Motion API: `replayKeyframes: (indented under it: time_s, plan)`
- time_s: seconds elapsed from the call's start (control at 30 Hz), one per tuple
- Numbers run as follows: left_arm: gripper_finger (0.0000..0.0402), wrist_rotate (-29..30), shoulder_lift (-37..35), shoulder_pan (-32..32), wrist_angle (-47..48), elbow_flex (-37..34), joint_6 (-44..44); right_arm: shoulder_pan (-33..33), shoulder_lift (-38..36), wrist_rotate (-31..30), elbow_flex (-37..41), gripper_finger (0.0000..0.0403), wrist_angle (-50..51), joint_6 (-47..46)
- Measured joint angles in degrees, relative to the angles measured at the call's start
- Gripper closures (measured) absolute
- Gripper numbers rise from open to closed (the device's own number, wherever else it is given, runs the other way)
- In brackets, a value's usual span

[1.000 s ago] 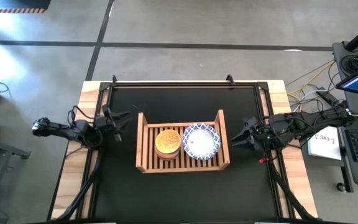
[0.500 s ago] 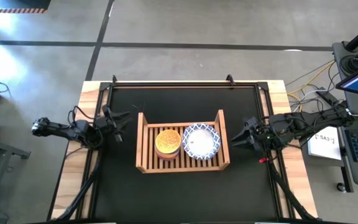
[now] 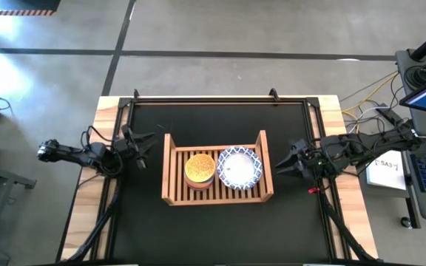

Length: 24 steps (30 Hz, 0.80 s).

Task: Place and stack bowls onto a shelf
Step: Return to Home Position

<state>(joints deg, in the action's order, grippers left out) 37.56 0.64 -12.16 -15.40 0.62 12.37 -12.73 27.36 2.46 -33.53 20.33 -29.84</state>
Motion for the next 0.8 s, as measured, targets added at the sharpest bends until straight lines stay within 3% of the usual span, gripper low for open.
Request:
replayKeyframes:
  time_s: [0.3,0.4,0.57,0.8]
  plan:
    - [0.0267,-0.02,0.07,0.0,0.0,0.0,-0.01,0.0,-5.9,-0.01,7.43,0.0271,-0.1,-0.62]
    - [0.0267,-0.02,0.07,0.0,0.02,0.0,-0.01,0.0,-8.06,-4.4,11.21,0.0271,-4.2,1.11]
    - [0.0267,-0.02,0.15,0.02,0.0,0.0,-0.01,0.02,-11.06,-17.11,19.11,0.0271,-21.68,12.13]
    - [0.0267,-0.02,0.16,0.0,0.02,0.0,-0.01,0.02,-12.01,-17.99,27.91,0.0271,-46.83,37.28]
